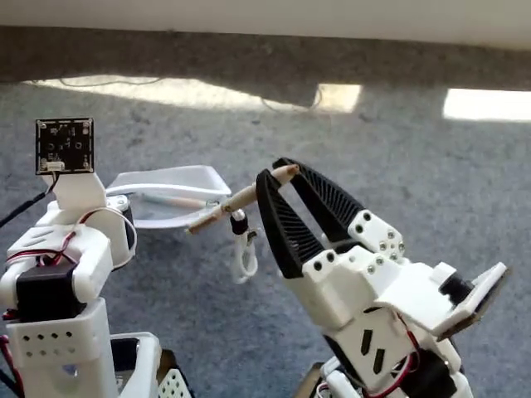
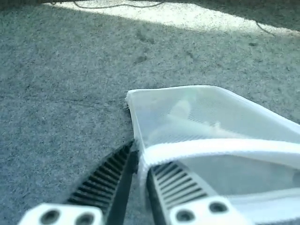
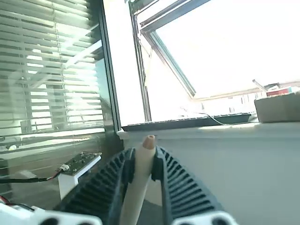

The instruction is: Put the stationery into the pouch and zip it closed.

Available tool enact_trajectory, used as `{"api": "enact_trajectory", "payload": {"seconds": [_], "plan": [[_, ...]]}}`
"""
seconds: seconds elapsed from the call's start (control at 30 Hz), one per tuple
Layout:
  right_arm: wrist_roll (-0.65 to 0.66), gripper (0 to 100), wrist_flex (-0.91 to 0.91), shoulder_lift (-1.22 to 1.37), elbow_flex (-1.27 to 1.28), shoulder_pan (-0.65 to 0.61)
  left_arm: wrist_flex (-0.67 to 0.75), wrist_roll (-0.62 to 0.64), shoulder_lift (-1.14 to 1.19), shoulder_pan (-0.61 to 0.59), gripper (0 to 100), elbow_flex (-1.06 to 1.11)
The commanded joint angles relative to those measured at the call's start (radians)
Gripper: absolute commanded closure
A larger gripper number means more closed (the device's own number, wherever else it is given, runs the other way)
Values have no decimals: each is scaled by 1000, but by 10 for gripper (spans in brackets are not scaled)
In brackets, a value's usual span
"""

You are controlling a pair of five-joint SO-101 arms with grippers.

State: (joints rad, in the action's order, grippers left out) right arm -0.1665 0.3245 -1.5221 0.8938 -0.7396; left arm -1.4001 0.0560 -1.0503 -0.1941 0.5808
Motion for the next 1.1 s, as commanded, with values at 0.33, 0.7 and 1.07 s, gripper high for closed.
{"api": "enact_trajectory", "payload": {"seconds": [0.33,0.7,1.07], "plan": [[239,994,-484,242,240,-16,2,-9,-12,15,993,-30],[595,994,-545,377,423,-226,3,-9,-12,15,993,-28],[678,967,-539,596,429,-260,-3,-11,-12,13,993,-28]]}}
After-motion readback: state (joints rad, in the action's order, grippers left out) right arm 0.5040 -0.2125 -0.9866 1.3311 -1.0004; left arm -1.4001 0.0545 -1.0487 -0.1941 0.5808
